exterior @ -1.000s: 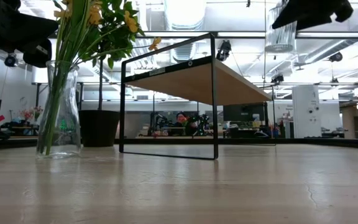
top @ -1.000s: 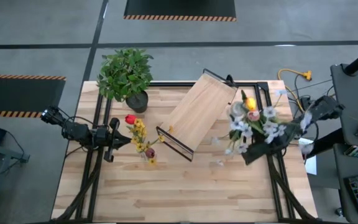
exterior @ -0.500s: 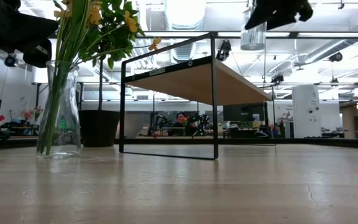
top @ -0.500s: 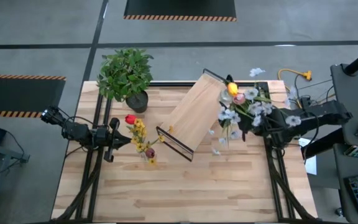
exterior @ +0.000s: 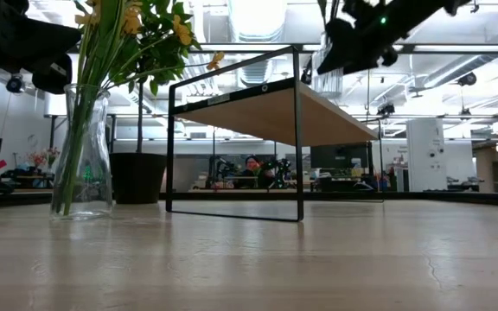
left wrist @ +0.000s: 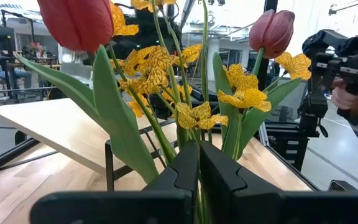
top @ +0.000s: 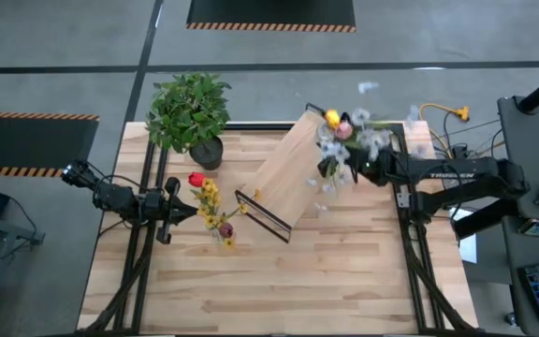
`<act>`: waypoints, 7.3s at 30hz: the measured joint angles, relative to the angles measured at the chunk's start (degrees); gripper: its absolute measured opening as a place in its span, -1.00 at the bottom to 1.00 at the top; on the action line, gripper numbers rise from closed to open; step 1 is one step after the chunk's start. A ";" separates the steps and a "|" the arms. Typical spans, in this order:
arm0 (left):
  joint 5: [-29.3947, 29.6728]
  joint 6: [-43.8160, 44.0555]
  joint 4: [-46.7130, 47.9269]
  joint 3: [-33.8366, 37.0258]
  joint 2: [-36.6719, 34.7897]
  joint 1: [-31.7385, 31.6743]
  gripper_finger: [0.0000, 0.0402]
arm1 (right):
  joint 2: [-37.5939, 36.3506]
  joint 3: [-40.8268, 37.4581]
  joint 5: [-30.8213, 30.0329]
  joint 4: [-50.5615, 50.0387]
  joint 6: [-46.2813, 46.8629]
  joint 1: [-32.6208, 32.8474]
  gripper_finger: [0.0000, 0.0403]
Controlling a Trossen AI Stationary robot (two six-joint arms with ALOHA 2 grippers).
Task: Pick and place flowers into a vace then onto a shelf
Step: Put the right flower vase on the shelf, then put the flower vase on the shelf
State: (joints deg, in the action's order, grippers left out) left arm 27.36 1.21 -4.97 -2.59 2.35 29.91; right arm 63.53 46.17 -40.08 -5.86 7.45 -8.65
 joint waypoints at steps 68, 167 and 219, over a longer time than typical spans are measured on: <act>0.02 0.00 -0.02 0.00 -0.01 0.01 -1.00 | -20.43 -21.09 23.65 5.20 4.58 10.85 0.61; -0.23 16.46 -10.19 -3.19 43.53 0.02 0.35 | -55.45 -45.55 23.46 18.03 -15.59 27.13 -0.94; 7.87 11.29 11.69 -52.20 59.33 -4.89 -0.22 | -55.28 -45.55 23.47 18.09 -15.56 27.08 -0.94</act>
State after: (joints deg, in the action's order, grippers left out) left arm 35.23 12.50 6.72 -54.79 61.68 25.03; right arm 8.25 0.62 -16.61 12.23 -8.11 18.44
